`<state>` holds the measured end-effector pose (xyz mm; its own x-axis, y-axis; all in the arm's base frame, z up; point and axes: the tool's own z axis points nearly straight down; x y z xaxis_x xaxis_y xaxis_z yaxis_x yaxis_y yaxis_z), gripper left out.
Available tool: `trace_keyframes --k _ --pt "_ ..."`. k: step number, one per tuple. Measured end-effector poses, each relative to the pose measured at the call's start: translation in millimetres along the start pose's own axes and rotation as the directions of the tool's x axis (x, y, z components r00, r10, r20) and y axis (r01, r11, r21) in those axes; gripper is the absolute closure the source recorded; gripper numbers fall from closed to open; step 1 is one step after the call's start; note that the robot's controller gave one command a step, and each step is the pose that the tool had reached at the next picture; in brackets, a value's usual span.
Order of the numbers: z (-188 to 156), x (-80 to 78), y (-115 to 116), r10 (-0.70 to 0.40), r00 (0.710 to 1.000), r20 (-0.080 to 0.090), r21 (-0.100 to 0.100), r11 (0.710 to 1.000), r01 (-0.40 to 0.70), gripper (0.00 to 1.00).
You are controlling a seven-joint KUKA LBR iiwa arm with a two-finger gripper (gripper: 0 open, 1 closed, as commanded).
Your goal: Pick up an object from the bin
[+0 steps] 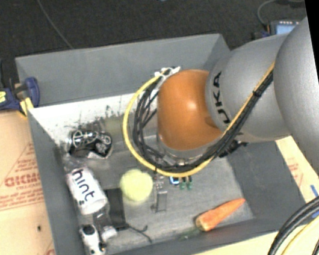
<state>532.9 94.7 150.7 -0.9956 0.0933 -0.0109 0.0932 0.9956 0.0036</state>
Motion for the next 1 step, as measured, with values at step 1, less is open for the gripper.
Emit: trace_keyframes --k 1 --pt "24.5 0.5 12.5 -0.072 0.997 -0.011 0.003 0.997 0.072 0.0"
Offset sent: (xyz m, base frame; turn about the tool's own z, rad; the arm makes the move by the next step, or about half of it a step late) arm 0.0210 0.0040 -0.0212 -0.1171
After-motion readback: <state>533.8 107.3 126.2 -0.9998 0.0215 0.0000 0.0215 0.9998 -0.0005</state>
